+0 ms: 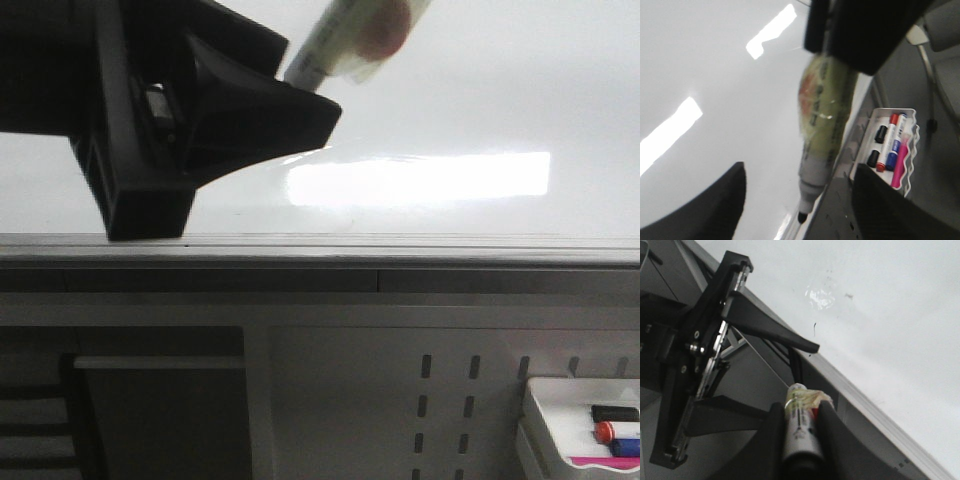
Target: Write number 4 on whiteboard
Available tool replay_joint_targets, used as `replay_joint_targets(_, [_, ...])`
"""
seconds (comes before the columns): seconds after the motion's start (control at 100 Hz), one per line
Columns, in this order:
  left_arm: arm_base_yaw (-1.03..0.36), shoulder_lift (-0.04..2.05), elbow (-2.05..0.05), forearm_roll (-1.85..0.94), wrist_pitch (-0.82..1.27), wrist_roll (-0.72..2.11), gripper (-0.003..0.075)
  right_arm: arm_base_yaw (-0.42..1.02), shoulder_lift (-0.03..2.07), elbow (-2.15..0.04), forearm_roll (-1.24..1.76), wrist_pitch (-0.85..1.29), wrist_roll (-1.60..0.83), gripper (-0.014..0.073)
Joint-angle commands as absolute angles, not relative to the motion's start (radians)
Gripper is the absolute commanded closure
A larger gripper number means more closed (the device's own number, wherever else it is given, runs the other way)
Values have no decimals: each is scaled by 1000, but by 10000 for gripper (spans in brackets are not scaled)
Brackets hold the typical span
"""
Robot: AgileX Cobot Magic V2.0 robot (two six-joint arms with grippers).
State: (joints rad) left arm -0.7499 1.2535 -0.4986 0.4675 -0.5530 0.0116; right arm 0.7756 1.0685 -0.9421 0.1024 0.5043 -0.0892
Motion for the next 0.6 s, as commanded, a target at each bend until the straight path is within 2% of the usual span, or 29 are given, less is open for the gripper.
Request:
replay_joint_targets(0.0, [-741,1193,-519,338,-570,-14,192,742,1089,-1018,80,421,-97,658])
replay_joint_targets(0.21, [-739,1076,-519,250,-314,-14,231,641,1233,-1152,44,365,-98,658])
replay_joint_targets(0.33, [-685,1013,-519,219,-189,-14,245,630,1317,-1215,0,311,-98,658])
replay_joint_targets(0.59, [-539,925,-519,214,-163,-14,247,620,1451,-1290,-33,219,-98,658])
